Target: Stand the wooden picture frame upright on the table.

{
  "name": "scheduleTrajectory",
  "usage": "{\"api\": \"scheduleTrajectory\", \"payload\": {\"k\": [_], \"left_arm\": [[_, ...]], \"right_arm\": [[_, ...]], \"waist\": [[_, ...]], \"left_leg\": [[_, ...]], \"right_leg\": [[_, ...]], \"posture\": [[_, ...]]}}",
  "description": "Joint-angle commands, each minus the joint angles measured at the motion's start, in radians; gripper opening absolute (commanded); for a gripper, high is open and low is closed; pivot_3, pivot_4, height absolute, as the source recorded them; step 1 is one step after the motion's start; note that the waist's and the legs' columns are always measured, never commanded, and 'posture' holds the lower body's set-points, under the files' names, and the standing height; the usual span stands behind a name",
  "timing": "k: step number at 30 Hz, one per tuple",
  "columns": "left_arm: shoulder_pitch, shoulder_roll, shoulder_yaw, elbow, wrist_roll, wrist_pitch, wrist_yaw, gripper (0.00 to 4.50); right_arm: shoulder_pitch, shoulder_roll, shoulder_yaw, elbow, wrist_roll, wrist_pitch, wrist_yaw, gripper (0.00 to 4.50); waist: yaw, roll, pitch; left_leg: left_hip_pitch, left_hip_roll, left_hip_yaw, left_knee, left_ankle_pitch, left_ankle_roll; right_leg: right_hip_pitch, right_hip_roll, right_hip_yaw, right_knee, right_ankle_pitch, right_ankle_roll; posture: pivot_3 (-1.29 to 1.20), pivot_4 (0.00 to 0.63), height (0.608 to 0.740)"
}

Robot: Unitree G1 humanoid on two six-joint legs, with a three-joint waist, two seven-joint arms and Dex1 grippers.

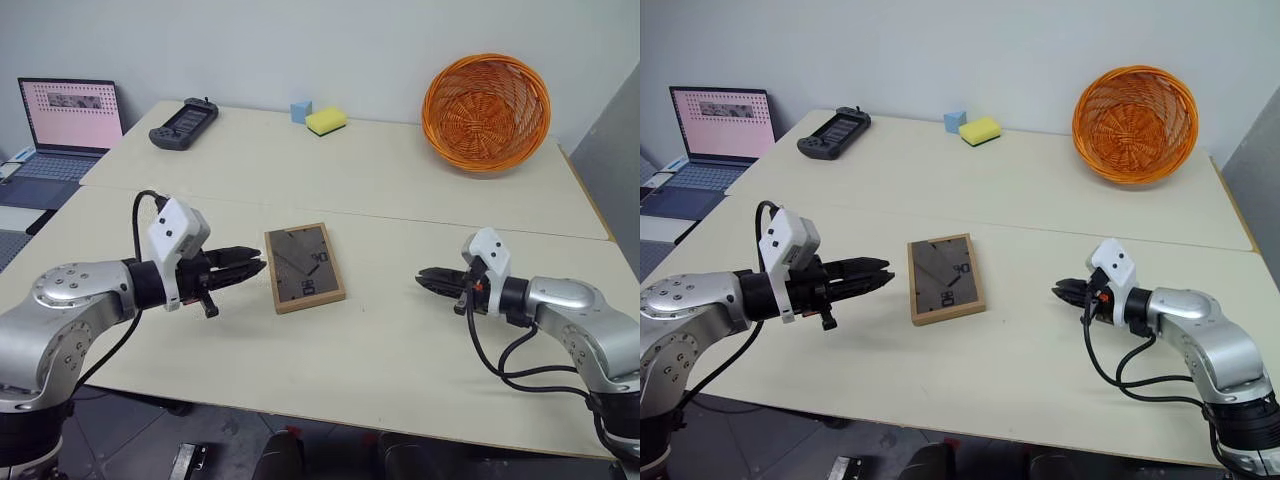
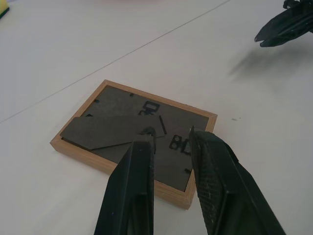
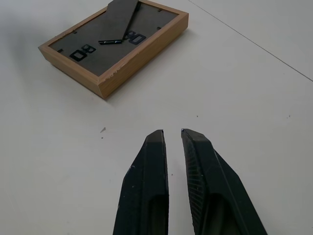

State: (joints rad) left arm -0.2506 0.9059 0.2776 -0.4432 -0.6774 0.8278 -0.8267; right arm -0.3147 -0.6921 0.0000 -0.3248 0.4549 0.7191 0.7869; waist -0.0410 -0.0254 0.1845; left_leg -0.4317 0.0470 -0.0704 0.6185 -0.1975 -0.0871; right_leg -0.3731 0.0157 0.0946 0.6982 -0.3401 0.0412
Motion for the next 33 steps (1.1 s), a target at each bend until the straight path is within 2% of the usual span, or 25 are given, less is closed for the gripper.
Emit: {"api": "scheduleTrajectory", "payload": {"k": [1, 26, 30, 33], "left_arm": [[-0.022, 0.004, 0.037, -0.031, -0.014, 0.003, 0.031, 1.18], [0.023, 0.005, 0.046, -0.003, 0.043, -0.058, 0.071, 1.18], [0.031, -0.001, 0.036, 0.038, 0.088, -0.092, 0.091, 1.18], [-0.017, -0.052, -0.028, 0.209, 0.195, -0.171, 0.162, 1.18]], "right_arm": [[-0.013, 0.011, -0.036, -0.019, 0.028, 0.01, -0.013, 0.59], [-0.046, 0.037, -0.029, -0.008, 0.033, 0.021, -0.029, 0.59], [-0.058, 0.05, -0.023, 0.0, 0.03, 0.02, -0.037, 0.59], [-0.075, 0.104, 0.01, -0.003, 0.022, 0.014, -0.066, 0.59]], "waist": [[0.0, 0.0, 0.0], [-0.001, 0.0, 0.0], [0.0, 0.0, 0.0], [0.0, 0.0, 0.0]], "left_leg": [[0.0, 0.0, 0.0, 0.0, 0.0, 0.0], [0.0, 0.0, 0.0, 0.0, 0.0, 0.0], [0.0, 0.0, 0.0, 0.0, 0.0, 0.0], [0.0, 0.0, 0.0, 0.0, 0.0, 0.0]], "right_leg": [[0.0, 0.0, 0.0, 0.0, 0.0, 0.0], [0.0, 0.0, 0.0, 0.001, 0.0, 0.0], [0.0, 0.0, 0.0, 0.001, 0.0, 0.0], [0.0, 0.0, 0.0, 0.001, 0.0, 0.0]], "posture": [[0.0, 0.15, 0.74], [0.0, 0.15, 0.74], [0.0, 0.15, 0.74], [0.0, 0.15, 0.74]]}}
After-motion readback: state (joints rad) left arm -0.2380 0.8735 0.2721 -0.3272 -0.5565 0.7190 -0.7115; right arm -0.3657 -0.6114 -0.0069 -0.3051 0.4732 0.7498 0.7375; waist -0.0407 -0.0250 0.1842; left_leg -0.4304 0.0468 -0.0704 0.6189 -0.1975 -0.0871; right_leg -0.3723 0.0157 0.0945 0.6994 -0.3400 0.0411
